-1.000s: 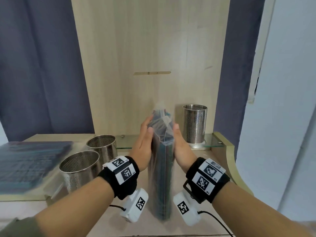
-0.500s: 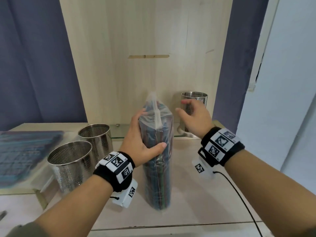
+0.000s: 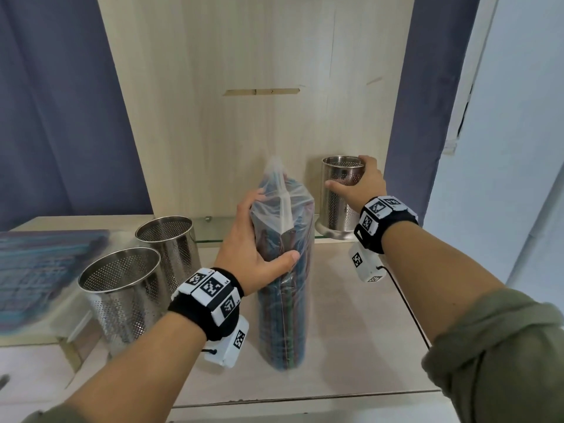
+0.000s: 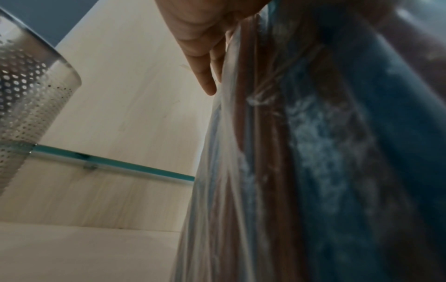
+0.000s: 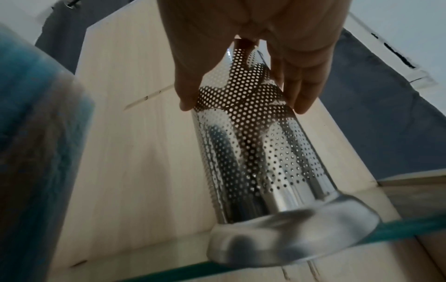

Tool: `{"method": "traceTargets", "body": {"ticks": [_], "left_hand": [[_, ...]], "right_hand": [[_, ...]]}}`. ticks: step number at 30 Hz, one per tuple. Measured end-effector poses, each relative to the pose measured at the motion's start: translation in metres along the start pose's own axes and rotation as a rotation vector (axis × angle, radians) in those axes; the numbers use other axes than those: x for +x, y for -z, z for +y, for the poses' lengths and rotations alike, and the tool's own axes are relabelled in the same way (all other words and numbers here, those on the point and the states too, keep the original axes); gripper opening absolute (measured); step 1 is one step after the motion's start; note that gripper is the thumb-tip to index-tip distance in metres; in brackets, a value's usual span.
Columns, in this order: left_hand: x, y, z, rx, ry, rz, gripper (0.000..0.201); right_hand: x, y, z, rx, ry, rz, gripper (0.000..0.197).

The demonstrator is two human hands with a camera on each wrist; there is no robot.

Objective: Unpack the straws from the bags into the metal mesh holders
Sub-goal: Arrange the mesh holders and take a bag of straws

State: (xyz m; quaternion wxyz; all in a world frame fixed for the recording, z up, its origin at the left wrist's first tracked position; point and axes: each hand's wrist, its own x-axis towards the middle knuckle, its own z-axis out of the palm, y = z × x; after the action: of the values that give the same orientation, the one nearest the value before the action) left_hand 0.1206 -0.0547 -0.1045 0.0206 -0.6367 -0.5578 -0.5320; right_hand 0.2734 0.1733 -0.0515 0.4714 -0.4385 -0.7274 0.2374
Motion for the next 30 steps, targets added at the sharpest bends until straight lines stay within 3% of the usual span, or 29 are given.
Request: {"method": "traceTargets", "body": {"ticks": [10,14,19,30], "left_hand": [[0.001,-0.003,-0.004,-0.023,-0.027,0.013,0.094],[0.001,-0.005,-0.003,-0.014,-0.037,0.02,0.095],[0.0,-0.007,-0.001,-0.017,-0.033,0.026,0.095],[-0.003,-0.008,0.005,-0.027,-0.009,0.027,0.095]], "right_hand": [[-0.054,0.055,-0.006,0.126,0.122,0.166,0.084],[-0.087,0.072,0.005,0.082,0.092,0.054,0.076],[-0.108,0.069,0.03,-0.028,0.043,-0.086,0.089],[-0.134,0.063,0.047,-0.084,0.017,-0.202,0.103]]}}
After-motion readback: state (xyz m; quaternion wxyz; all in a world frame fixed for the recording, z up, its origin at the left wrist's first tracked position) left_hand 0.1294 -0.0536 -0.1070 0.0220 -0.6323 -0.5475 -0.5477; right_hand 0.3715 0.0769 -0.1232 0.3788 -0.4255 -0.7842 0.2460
